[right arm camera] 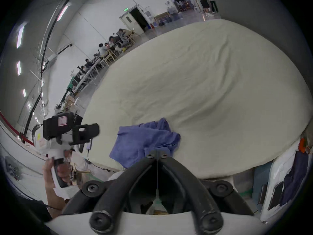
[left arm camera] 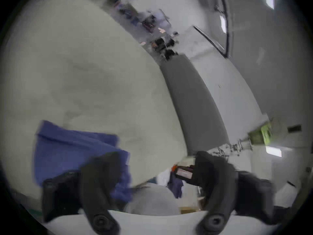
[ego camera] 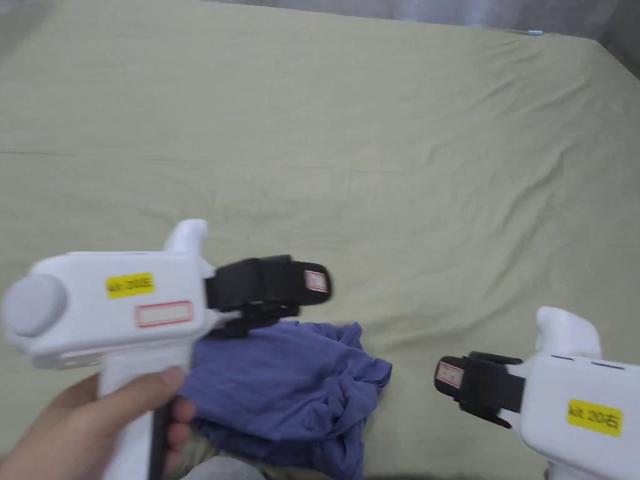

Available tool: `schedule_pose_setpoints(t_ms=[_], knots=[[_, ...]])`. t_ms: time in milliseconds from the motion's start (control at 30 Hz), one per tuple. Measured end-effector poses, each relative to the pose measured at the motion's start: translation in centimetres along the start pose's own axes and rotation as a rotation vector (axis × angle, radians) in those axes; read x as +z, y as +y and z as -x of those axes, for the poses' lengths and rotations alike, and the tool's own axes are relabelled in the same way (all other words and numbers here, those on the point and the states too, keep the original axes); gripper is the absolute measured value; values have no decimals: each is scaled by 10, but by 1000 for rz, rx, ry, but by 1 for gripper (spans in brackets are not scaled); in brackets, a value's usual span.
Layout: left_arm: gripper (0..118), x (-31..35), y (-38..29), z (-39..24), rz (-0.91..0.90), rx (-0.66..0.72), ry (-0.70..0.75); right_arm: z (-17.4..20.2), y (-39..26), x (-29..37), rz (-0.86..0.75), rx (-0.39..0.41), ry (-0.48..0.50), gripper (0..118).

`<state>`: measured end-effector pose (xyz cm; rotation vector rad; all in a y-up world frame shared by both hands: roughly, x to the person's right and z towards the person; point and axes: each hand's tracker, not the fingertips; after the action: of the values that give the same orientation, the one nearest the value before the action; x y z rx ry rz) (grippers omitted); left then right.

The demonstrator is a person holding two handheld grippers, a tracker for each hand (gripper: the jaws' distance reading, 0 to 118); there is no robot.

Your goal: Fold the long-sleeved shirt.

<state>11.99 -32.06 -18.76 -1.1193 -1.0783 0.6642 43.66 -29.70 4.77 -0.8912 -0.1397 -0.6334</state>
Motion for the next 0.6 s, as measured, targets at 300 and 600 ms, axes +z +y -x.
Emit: schedule_pose_setpoints(t_ms=[300, 600], knots=[[2, 49, -18, 67, -5, -22, 502, 59, 7, -148, 236, 53, -94, 0], [2, 44, -9, 85, 40, -2, 496, 45, -18, -203, 309, 135, -207, 0]])
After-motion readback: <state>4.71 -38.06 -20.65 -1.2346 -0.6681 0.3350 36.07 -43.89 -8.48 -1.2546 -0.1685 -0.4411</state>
